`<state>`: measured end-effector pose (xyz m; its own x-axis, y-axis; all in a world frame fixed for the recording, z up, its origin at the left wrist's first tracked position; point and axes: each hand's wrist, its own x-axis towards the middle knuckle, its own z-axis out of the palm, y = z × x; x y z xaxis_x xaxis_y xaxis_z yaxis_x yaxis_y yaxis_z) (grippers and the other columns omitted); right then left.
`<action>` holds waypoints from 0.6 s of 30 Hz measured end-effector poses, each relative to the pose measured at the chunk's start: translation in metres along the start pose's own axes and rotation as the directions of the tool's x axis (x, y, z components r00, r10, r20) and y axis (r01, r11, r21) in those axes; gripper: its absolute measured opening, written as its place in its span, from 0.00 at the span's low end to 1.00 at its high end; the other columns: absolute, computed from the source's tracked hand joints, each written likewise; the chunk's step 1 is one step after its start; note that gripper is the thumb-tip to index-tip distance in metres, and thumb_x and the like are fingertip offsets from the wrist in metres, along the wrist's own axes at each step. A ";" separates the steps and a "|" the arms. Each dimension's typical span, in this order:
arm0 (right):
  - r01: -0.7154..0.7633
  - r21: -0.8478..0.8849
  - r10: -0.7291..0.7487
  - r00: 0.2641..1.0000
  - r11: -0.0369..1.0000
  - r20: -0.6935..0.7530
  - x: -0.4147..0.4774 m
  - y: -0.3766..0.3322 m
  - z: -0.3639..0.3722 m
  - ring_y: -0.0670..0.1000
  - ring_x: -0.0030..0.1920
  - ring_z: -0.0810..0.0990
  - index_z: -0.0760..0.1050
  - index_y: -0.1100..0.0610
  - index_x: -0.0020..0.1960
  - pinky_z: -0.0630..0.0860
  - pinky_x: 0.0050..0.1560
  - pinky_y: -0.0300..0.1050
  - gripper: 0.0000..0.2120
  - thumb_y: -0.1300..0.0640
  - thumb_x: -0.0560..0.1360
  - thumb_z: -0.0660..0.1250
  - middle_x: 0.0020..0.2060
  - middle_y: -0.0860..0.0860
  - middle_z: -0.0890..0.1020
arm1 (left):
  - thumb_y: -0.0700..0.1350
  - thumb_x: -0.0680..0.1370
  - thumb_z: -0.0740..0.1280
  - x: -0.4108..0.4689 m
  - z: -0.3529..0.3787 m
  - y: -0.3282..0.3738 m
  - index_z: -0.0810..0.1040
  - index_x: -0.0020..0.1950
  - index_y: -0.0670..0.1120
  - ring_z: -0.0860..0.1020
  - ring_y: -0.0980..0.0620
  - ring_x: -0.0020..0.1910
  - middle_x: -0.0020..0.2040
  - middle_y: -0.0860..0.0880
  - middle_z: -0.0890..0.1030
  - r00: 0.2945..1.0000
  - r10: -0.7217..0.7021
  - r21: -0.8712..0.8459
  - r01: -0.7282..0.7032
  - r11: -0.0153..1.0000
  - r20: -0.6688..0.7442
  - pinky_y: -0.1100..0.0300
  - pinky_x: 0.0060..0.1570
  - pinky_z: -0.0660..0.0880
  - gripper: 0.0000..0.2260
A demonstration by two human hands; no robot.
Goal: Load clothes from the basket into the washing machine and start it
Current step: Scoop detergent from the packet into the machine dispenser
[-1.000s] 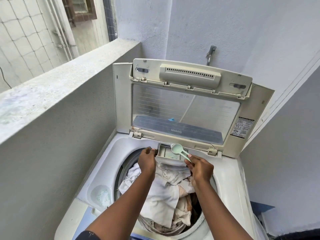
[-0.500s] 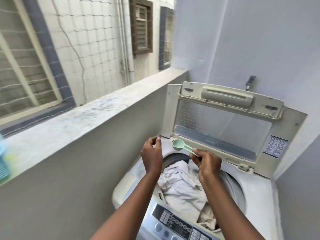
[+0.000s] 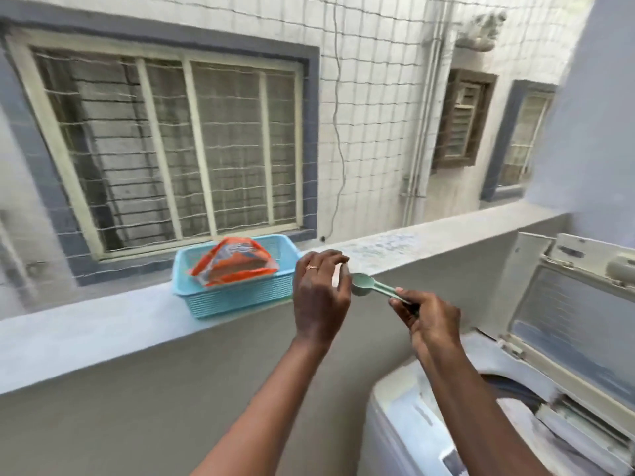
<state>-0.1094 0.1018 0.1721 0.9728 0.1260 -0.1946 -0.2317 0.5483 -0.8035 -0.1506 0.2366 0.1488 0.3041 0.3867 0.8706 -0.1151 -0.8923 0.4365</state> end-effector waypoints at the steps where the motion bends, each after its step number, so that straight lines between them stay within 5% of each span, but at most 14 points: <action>1: -0.004 0.000 0.004 1.000 1.000 0.023 -0.006 0.001 0.014 0.48 0.18 0.76 0.73 0.69 0.33 0.76 0.23 0.35 0.07 0.77 0.67 0.66 0.17 0.52 0.77 | 0.42 0.74 0.63 0.009 -0.014 -0.006 0.82 0.47 0.44 0.77 0.55 0.50 0.47 0.49 0.84 0.999 0.039 0.042 -0.038 0.998 -0.027 0.66 0.63 0.62 0.08; 6: -0.015 -0.018 0.018 0.986 1.000 0.164 -0.039 0.012 0.071 0.48 0.18 0.75 0.73 0.69 0.31 0.76 0.23 0.34 0.08 0.77 0.66 0.65 0.17 0.52 0.75 | 0.39 0.71 0.64 0.047 -0.090 -0.038 0.82 0.50 0.45 0.79 0.45 0.53 0.52 0.48 0.83 0.997 0.035 0.255 -0.015 0.967 -0.076 0.59 0.62 0.65 0.11; 12: -0.028 -0.179 0.069 0.971 0.983 0.229 -0.068 0.035 0.119 0.48 0.17 0.75 0.74 0.69 0.33 0.75 0.22 0.34 0.07 0.76 0.67 0.66 0.17 0.54 0.76 | 0.46 0.73 0.71 0.079 -0.145 -0.077 0.80 0.59 0.46 0.77 0.43 0.57 0.57 0.44 0.81 0.916 -0.331 0.404 0.221 0.888 0.226 0.52 0.59 0.73 0.15; 18: 0.066 -0.341 -0.008 0.986 0.938 0.167 -0.071 0.054 0.154 0.50 0.19 0.77 0.77 0.66 0.36 0.77 0.25 0.37 0.06 0.75 0.67 0.67 0.25 0.57 0.79 | 0.49 0.75 0.69 0.085 -0.151 -0.084 0.83 0.55 0.49 0.80 0.46 0.52 0.53 0.47 0.84 0.880 -0.372 0.383 0.248 0.890 0.294 0.51 0.55 0.77 0.10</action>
<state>-0.1898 0.2499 0.2298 0.9619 0.2577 -0.0910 -0.1551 0.2406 -0.9582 -0.2584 0.3793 0.2202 0.5889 0.6038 0.5373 0.3354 -0.7874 0.5173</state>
